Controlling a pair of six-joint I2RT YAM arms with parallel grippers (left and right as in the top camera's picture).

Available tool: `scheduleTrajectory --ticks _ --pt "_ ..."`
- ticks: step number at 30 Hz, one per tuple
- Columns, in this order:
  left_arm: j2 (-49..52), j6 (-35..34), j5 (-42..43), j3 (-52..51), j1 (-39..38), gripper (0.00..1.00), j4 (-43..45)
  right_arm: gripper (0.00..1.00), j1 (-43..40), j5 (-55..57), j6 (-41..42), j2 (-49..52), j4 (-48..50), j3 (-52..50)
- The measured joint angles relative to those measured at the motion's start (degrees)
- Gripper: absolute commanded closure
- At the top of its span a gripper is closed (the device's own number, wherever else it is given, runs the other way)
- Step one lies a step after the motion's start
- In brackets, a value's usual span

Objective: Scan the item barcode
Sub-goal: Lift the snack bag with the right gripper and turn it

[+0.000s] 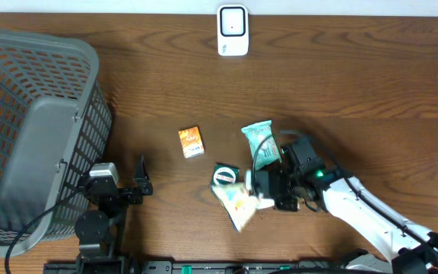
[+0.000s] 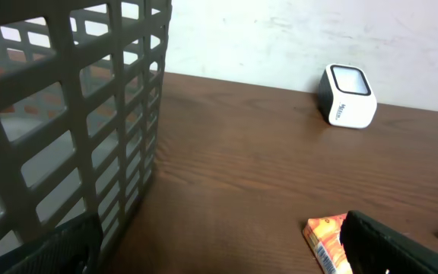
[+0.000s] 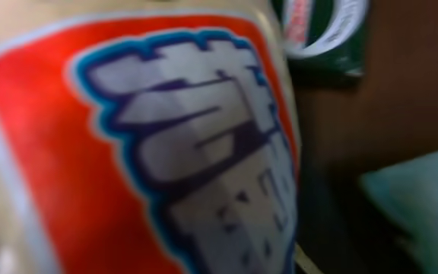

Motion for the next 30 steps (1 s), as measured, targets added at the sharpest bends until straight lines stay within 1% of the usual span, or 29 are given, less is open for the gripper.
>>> scheduleTrajectory --ticks 7,9,11,12,14,15,17,18,22,24,25,27,30 --pt "0.0 0.0 0.0 0.0 0.0 0.02 0.0 0.99 -0.5 -7.0 24.5 0.3 -3.9 12.8" --pt "0.0 0.0 0.0 0.0 0.0 0.02 0.0 0.99 -1.5 -11.3 31.3 0.4 -3.5 16.6" --pt "0.0 0.0 0.0 0.0 0.0 0.02 0.0 0.99 -3.2 -17.8 38.3 0.4 -0.1 19.7" --pt "0.0 0.0 0.0 0.0 0.0 0.02 0.0 0.99 -3.9 -20.8 41.6 0.4 3.2 20.3" --pt "0.0 0.0 0.0 0.0 0.0 0.02 0.0 0.99 -5.4 -27.2 50.6 0.4 14.3 21.1" --pt "0.0 0.0 0.0 0.0 0.0 0.02 0.0 0.99 -5.9 -29.8 56.5 0.4 21.1 21.2" --pt "0.0 0.0 0.0 0.0 0.0 0.02 0.0 0.99 -6.6 -32.5 67.6 0.4 33.5 21.7" --pt "0.0 0.0 0.0 0.0 0.0 0.02 0.0 0.99 -6.6 -33.7 74.9 0.4 41.1 21.8" --pt "0.0 0.0 0.0 0.0 0.0 0.02 0.0 0.99 -6.7 -34.2 98.0 0.4 62.1 22.3" --pt "0.0 0.0 0.0 0.0 0.0 0.02 0.0 0.99 -6.7 -33.8 107.9 0.3 68.5 22.4" --pt "0.0 0.0 0.0 0.0 0.0 0.02 0.0 0.99 -6.7 -33.6 112.8 0.3 70.2 22.5" --pt "0.0 0.0 0.0 0.0 0.0 0.02 0.0 0.99 -6.7 -33.3 121.3 0.3 70.8 22.5" --pt "0.0 0.0 0.0 0.0 0.0 0.02 0.0 0.99 -6.7 -33.0 130.2 0.4 70.2 22.4"
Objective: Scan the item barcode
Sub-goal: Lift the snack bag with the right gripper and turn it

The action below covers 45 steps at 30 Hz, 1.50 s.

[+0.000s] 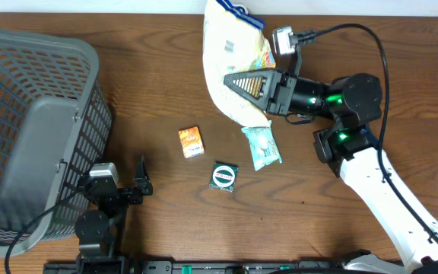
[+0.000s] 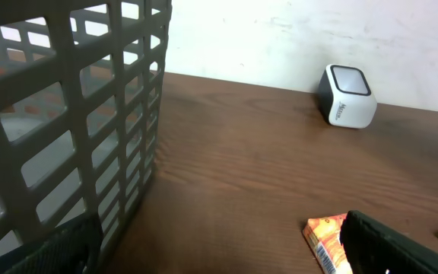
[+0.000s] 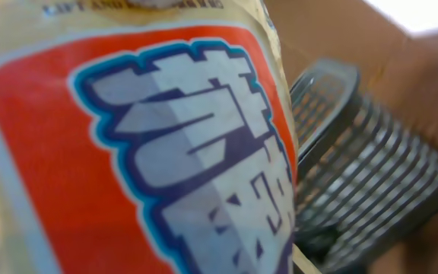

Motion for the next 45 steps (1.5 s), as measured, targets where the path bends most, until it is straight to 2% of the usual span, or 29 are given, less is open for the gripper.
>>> scheduleTrajectory --ticks 3,7,13,24,28,37,41,45 --pt "0.0 0.0 0.0 0.0 0.0 0.02 0.0 0.99 0.0 -0.6 6.0 0.0 0.0 0.0" --pt "0.0 0.0 0.0 0.0 0.0 0.02 0.0 0.99 0.1 -4.4 9.2 0.0 0.0 0.0" --pt "0.0 0.0 0.0 0.0 0.0 0.02 0.0 0.99 0.2 -10.4 9.7 0.0 0.0 0.0" --pt "0.0 0.0 0.0 0.0 0.0 0.02 0.0 0.99 0.4 -14.1 8.5 0.0 0.0 0.0" --pt "0.0 0.0 0.0 0.0 0.0 0.02 0.0 0.99 0.4 -17.2 1.2 0.0 0.0 0.0" --pt "0.0 0.0 0.0 0.0 0.0 0.02 0.0 0.98 1.1 -28.3 -24.9 0.0 -4.2 -2.3" --pt "0.0 0.0 0.0 0.0 0.0 0.02 0.0 0.99 1.3 -27.8 -34.2 1.5 -6.3 -6.1" --pt "0.0 0.0 0.0 0.0 0.0 0.03 0.0 0.99 1.2 -20.3 -42.9 5.2 -12.5 -8.7"
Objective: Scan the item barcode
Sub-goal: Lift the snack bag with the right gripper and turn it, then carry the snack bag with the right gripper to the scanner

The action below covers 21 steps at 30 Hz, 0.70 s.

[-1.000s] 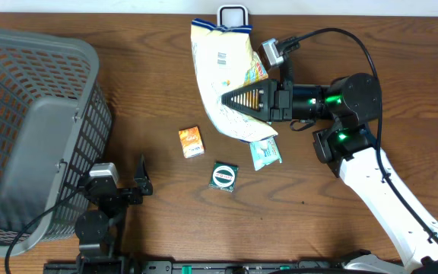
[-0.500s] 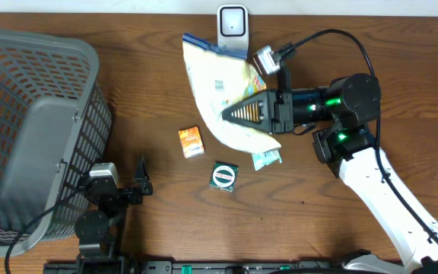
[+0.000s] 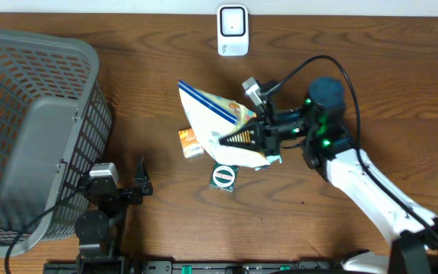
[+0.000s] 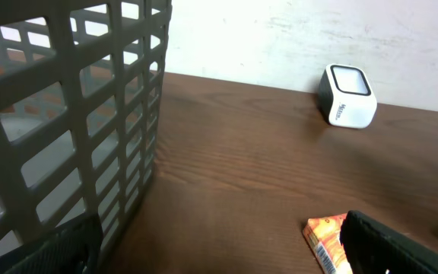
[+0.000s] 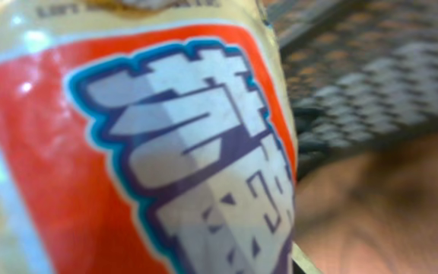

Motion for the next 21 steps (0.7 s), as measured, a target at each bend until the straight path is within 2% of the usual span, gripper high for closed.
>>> scheduleTrajectory --ticks 8,13,16,21 --pt "0.0 0.0 0.0 0.0 0.0 0.02 0.0 0.99 -0.1 34.3 -19.2 4.3 -19.8 -0.7" --pt "0.0 0.0 0.0 0.0 0.0 0.02 0.0 0.99 -0.1 50.5 -27.0 4.3 -30.3 1.7" --pt "0.0 0.0 0.0 0.0 0.0 0.02 0.0 0.99 0.0 61.7 -30.7 4.3 -31.2 2.6" --pt "0.0 0.0 0.0 0.0 0.0 0.02 0.0 0.99 0.0 75.5 -35.0 4.3 -25.5 3.6"
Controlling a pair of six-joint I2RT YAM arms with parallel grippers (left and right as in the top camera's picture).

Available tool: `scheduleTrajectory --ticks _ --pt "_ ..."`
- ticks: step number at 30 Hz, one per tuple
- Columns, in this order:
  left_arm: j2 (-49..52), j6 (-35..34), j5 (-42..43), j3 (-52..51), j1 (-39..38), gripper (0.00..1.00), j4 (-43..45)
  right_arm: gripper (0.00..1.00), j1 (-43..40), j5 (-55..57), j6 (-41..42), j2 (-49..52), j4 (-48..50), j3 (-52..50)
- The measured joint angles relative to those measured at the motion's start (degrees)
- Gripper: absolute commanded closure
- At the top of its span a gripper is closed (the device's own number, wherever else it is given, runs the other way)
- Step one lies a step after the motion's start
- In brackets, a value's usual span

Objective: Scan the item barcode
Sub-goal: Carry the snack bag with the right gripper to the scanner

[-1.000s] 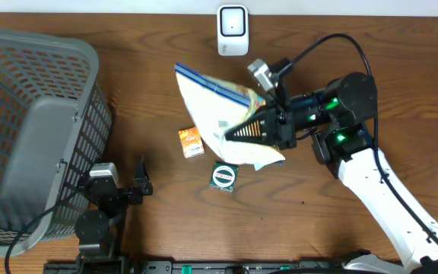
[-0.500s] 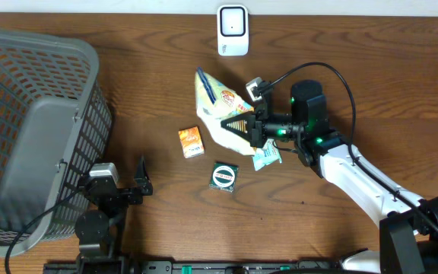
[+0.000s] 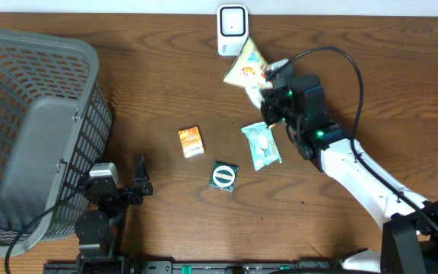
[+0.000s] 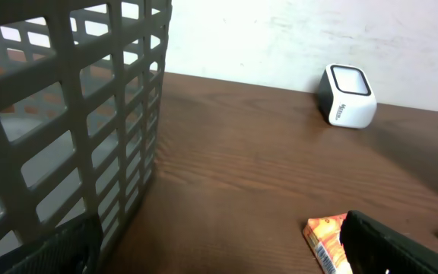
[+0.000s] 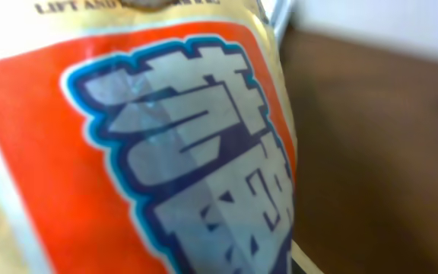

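A cream snack bag with an orange and blue logo is held in my right gripper, shut on it. It hangs just right of and below the white barcode scanner at the table's back edge. In the right wrist view the bag fills the frame and hides the fingers. My left gripper rests open near the front left, nothing between its fingers. The left wrist view shows the scanner far off.
A grey mesh basket stands at the left. On the table lie an orange packet, a teal packet and a dark green packet. The orange packet lies by the left gripper's right finger.
My right gripper has moved with the snack bag from over the middle of the table, above the loose packets, to the back beside the scanner. The left arm has not moved.
First my right gripper was down on the snack bag among the packets on the table. Then it held the bag up high at the back, covering the scanner. Later the bag was over the table's middle, and now it is beside the scanner.
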Motion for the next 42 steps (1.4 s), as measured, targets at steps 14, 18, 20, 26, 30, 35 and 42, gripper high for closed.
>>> scheduleTrajectory --ticks 14,18,20,26,30,35,42 --pt "0.0 0.0 0.0 0.0 0.0 0.02 0.0 0.99 0.3 17.8 -13.0 21.2 2.7 22.8" --pt "0.0 0.0 0.0 0.0 0.0 0.02 0.0 0.99 0.3 20.9 -15.9 30.4 2.0 33.2" --pt "0.0 0.0 0.0 0.0 0.0 0.02 0.0 0.99 0.4 22.4 -17.3 34.5 2.0 37.9" --pt "0.0 0.0 0.0 0.0 0.0 0.02 0.0 0.99 0.5 26.8 -20.3 43.7 2.0 48.2" --pt "0.0 0.0 0.0 0.0 0.0 0.02 0.0 0.99 0.6 28.1 -21.1 46.5 2.0 50.5" --pt "0.0 0.0 0.0 0.0 0.0 0.02 0.0 0.99 0.7 29.2 -21.2 46.9 1.9 50.8" --pt "0.0 0.0 0.0 0.0 0.0 0.02 0.0 0.99 0.7 37.7 -20.9 46.9 -3.4 53.5"
